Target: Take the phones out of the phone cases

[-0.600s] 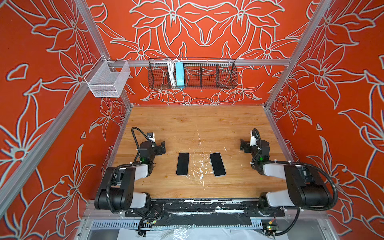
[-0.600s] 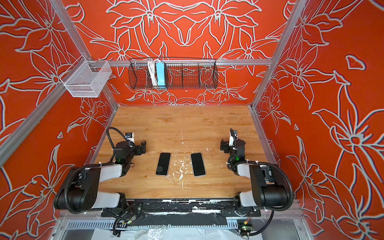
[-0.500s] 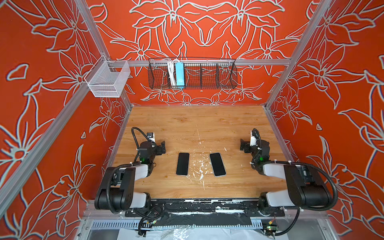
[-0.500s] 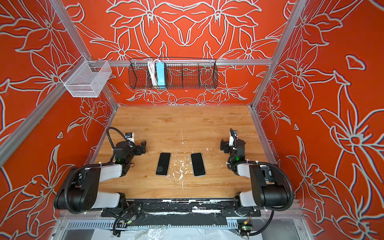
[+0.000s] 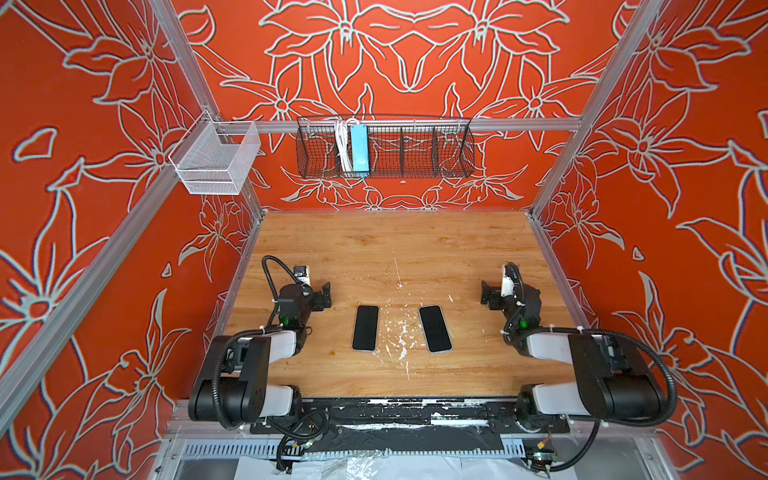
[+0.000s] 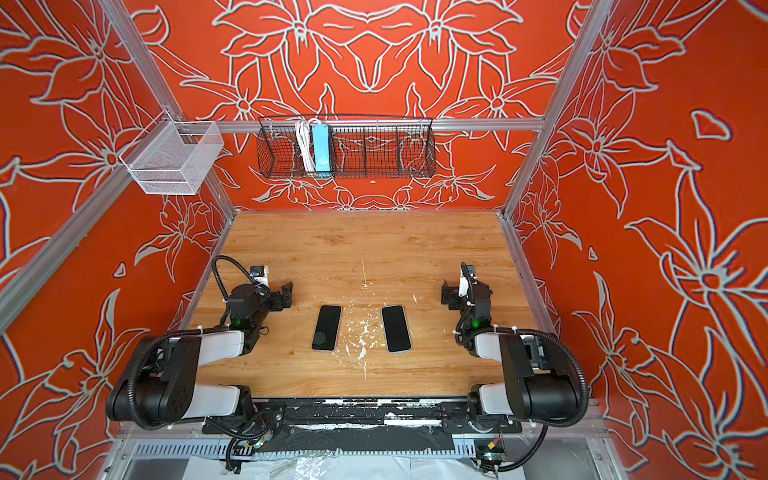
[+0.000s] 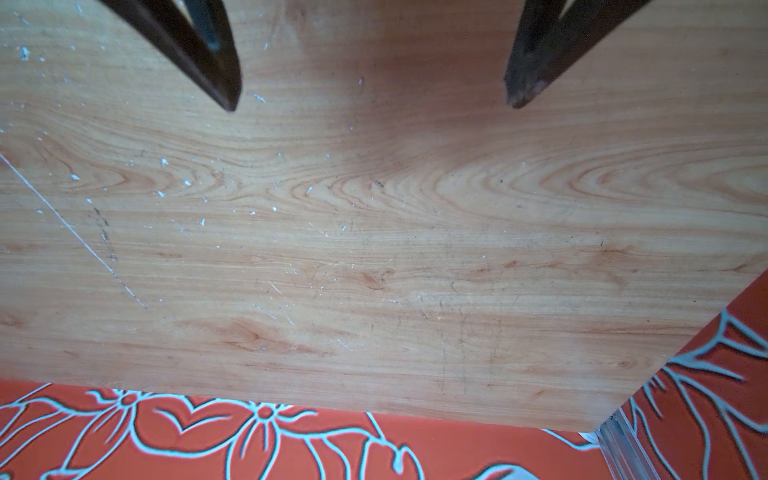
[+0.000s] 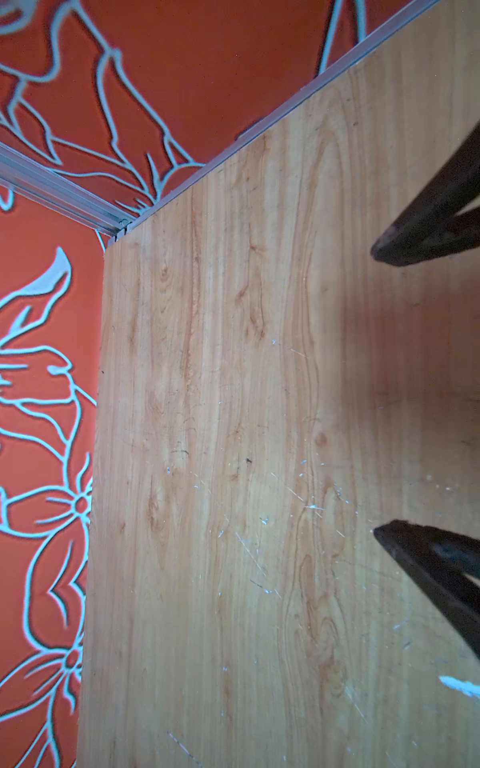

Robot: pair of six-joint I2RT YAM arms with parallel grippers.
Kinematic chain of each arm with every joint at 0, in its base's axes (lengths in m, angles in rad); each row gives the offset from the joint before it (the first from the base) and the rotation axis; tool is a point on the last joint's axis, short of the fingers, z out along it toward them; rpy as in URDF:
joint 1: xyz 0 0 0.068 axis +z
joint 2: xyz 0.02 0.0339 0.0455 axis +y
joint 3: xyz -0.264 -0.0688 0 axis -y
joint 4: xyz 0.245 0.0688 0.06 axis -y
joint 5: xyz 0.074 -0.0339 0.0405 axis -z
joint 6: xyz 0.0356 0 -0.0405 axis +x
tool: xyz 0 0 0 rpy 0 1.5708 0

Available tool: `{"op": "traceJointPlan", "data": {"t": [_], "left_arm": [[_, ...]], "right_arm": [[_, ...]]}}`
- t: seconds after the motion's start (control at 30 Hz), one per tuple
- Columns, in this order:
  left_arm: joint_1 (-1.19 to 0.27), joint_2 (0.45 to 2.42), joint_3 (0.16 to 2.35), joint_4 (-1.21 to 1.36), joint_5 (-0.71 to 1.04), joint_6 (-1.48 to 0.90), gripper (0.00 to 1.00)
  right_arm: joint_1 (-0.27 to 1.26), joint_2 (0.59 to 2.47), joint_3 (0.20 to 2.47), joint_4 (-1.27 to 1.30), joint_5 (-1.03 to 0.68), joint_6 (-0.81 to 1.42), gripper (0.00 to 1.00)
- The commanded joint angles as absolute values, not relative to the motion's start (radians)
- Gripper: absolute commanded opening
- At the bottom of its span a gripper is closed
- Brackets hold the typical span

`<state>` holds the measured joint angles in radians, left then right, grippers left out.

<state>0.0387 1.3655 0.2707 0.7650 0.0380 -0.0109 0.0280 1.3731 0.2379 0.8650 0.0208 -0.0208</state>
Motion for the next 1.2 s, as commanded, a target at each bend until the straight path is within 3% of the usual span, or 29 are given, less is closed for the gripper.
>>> {"op": "traceJointPlan", "data": {"t": [0.0, 0.2, 0.63, 0.7, 0.77, 0.87, 0.97, 1.17], "left_arm": [[0.042, 1.336, 0.227, 0.844, 0.012, -0.007, 0.97], [0.043, 1.389, 0.301, 0.773, 0.088, 0.021, 0.97], [0.042, 1.374, 0.322, 0.740, 0.017, -0.007, 0.97], [0.040, 1.303, 0.394, 0.574, -0.020, -0.019, 0.97], [0.022, 1.226, 0.491, 0.348, -0.185, -0.082, 0.97], [0.000, 1.125, 0.635, 0.061, -0.352, -0.303, 0.97], [0.000, 1.055, 0.758, -0.132, -0.299, -0.485, 0.97], [0.000, 0.953, 1.002, -0.409, -0.088, -0.543, 0.97]], "right_arm": [[0.029, 1.368, 0.240, 0.901, 0.009, -0.029, 0.98], [0.030, 1.410, 0.322, 0.792, 0.008, -0.029, 0.98], [0.027, 1.405, 0.328, 0.790, 0.017, -0.022, 0.97], [0.028, 1.362, 0.347, 0.720, 0.038, -0.012, 0.97], [0.027, 1.271, 0.388, 0.552, 0.094, 0.027, 0.97], [0.028, 1.138, 0.472, 0.289, 0.079, 0.068, 0.97], [0.028, 1.031, 0.548, 0.108, 0.055, 0.181, 0.98], [0.023, 0.899, 0.754, -0.185, 0.003, 0.333, 0.98]]}}
